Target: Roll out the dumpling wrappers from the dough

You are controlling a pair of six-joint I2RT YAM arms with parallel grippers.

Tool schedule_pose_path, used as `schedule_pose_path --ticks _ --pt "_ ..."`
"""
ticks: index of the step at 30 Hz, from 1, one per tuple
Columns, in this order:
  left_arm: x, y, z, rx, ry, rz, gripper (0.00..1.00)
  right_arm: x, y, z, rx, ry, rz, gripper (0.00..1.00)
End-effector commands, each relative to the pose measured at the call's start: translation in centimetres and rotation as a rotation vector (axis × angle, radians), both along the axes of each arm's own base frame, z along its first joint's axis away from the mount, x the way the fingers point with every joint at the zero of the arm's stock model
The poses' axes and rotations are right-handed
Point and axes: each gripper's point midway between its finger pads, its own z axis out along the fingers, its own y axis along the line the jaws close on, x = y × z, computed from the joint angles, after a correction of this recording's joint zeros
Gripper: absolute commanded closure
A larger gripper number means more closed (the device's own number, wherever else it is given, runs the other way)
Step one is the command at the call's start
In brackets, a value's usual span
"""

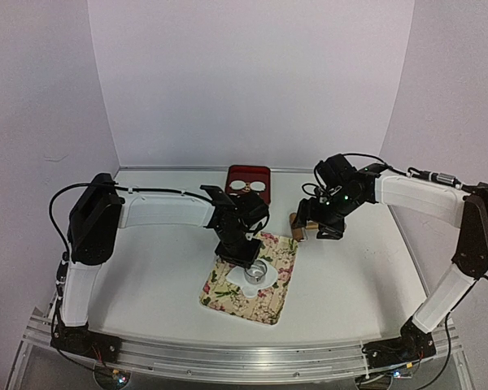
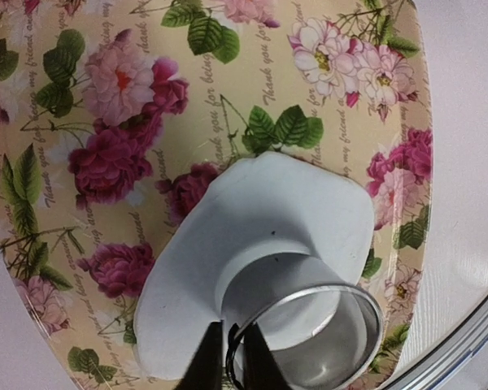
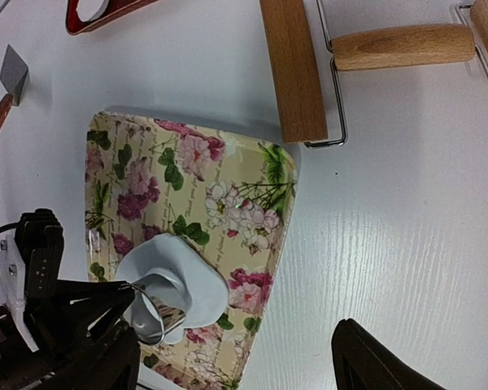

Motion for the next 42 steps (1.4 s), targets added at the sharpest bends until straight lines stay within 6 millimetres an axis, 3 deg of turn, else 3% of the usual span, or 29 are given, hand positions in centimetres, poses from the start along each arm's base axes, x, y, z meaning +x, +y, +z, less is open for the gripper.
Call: schedule_pose_path --ticks 1,5,10,16,30,42 --pt "0.4 -0.6 2.0 -0.048 -0.027 0.017 0.77 -0.5 1.5 0.3 0.037 0.000 0.085 0.19" --pt "0.2 -0.5 3.5 -0.099 -0.044 0.032 0.67 -2.3 3.4 -1.1 0.051 0.046 0.204 0.27" --pt "-0.3 0.1 4.7 -0.145 -0.045 0.056 0.64 -4.1 6.0 -2.4 0.088 0.102 0.321 0.34" --pt "-1.1 0.5 3.9 -0.138 -0.003 0.064 0.64 -5.3 8.8 -4.1 0.178 0.193 0.384 0.49" --pt "-1.2 -0.5 3.2 -0.171 0.006 0.029 0.71 -4.6 10.4 -6.2 0.202 0.229 0.380 0.70" --pt "-0.7 -0.5 1.9 -0.120 0.006 0.019 0.76 -4.5 11.4 -7.3 0.200 0.251 0.397 0.80"
